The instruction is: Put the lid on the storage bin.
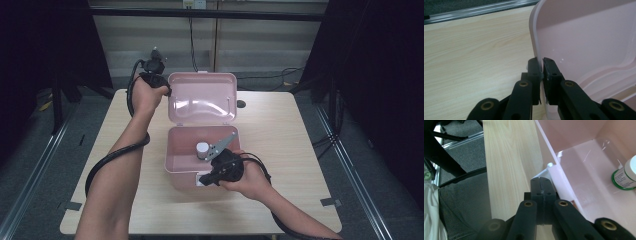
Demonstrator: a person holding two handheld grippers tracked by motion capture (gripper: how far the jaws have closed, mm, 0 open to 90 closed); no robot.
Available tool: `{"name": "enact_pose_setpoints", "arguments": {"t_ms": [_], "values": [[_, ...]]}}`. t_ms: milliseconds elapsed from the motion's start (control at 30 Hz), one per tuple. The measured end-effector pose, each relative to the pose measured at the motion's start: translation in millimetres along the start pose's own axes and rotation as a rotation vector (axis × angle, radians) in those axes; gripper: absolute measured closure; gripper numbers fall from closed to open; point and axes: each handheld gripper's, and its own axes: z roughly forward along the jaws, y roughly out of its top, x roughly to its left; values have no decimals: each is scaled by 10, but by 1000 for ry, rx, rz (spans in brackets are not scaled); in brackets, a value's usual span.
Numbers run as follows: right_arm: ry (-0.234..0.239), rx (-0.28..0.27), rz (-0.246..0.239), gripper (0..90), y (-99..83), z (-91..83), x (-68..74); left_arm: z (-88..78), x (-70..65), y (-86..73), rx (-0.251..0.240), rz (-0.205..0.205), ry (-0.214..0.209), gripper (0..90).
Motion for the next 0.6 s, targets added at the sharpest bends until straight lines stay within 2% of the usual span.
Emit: {"name": "enact_pose_setpoints", "arguments": {"t_ms": [600], "values": [[-11, 6, 18, 900, 28, -1, -3, -130, -33, -32, -2, 20, -4, 856]]}}
